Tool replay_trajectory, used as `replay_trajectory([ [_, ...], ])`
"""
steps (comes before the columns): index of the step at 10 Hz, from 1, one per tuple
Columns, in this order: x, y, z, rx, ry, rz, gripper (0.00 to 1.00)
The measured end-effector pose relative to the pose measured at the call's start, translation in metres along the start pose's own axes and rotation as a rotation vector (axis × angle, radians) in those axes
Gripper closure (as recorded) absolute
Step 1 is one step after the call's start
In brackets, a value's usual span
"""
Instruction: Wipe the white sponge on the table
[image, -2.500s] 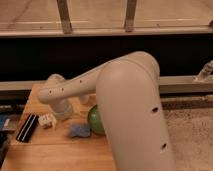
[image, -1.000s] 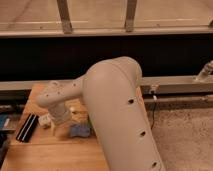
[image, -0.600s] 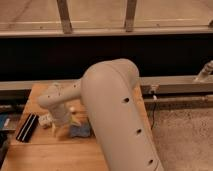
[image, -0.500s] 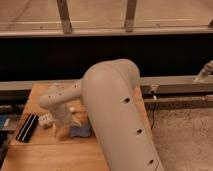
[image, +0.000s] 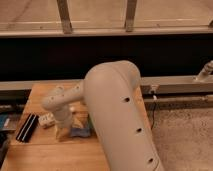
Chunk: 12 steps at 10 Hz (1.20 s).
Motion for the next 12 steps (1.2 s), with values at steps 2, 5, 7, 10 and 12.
replay_trajectory([
  [2, -0.0026, -0.0026, 0.0002, 0.002, -0.001, 0.008, 0.20],
  [5, -0.0030, -0.0075, 0.0002, 0.017, 0.001, 0.022, 0.45],
  [7, -0.0045, -0.0080, 0.0021, 0.010, -0.003, 0.027, 0.64],
  [10, -0.0055, -0.0072, 0.0034, 0.004, -0.004, 0.025, 0.96],
  [12, -0.0054, -0.0065, 0.0020, 0.004, -0.003, 0.023, 1.00],
])
